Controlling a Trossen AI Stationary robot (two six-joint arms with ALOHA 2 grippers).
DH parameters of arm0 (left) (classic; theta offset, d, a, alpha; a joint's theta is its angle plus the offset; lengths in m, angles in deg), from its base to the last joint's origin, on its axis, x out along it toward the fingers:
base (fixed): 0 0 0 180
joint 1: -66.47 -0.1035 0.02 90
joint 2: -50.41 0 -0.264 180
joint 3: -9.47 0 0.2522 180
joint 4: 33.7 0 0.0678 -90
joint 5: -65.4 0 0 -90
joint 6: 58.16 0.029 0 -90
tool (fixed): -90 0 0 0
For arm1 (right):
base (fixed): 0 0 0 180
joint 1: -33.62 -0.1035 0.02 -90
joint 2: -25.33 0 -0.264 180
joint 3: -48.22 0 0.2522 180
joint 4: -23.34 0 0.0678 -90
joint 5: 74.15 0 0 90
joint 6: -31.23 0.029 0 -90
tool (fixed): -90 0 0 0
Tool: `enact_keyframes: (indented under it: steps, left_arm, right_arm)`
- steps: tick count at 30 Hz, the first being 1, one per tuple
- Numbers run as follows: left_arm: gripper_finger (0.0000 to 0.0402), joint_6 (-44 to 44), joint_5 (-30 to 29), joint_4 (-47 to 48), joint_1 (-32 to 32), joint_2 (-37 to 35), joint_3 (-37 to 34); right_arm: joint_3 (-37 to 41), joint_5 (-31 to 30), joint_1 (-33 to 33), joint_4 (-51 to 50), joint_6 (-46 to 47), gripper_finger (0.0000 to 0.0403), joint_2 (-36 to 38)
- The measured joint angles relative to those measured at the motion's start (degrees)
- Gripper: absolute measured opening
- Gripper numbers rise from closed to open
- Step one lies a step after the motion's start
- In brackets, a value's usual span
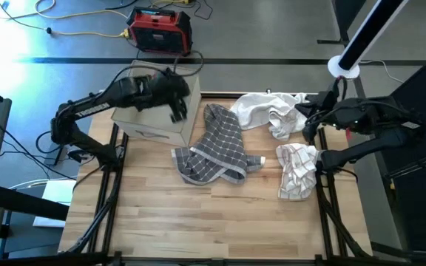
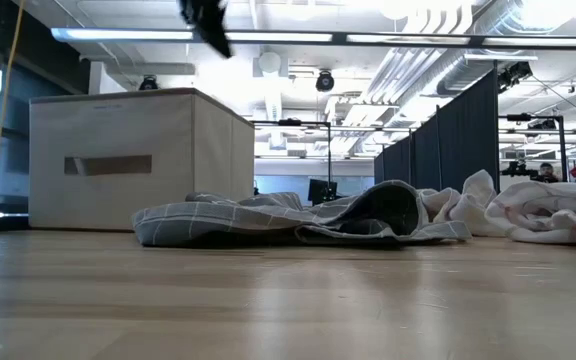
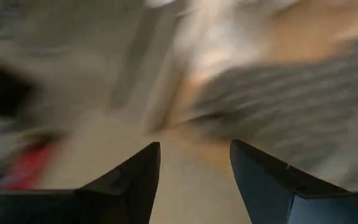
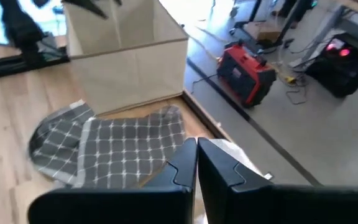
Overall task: Fold towel
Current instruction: Fold the gray towel
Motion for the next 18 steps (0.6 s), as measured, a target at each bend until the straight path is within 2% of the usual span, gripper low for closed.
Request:
enact_keyframes:
  steps: [3, 5, 8, 12, 15, 18]
  left_arm:
    - [0.0186, -6.84, 11.17, -0.75, 4.24, 0.67, -0.18]
    - [0.0186, -10.44, 14.56, -0.73, 7.53, 1.45, -0.20]
    - [0.0186, -15.87, 14.53, 0.29, 12.83, 2.81, -0.22]
    - [0.0186, -20.08, 13.79, 1.84, 18.23, 3.63, -0.29]
    - [0.0186, -23.76, 13.78, 3.92, 20.21, 3.45, -0.29]
    - [0.0186, -28.84, 13.97, 7.45, 22.06, 2.94, -0.29]
  right_arm:
    - [0.00, 2.10, -0.02, -0.02, 0.00, 0.0000, -1.20]
    - [0.00, 1.43, -0.02, -0.12, 0.20, 0.0000, -2.18]
    - [0.00, 1.53, -0.01, -2.22, 1.31, 0.0000, -3.46]
    - [0.03, 8.56, 0.00, -5.24, 2.96, 0.0000, -5.40]
    - [1.93, 12.30, -0.16, -3.10, 2.63, 0.0000, -6.15]
    - [7.04, 15.08, -0.50, 2.59, 1.08, 0.0000, -6.21]
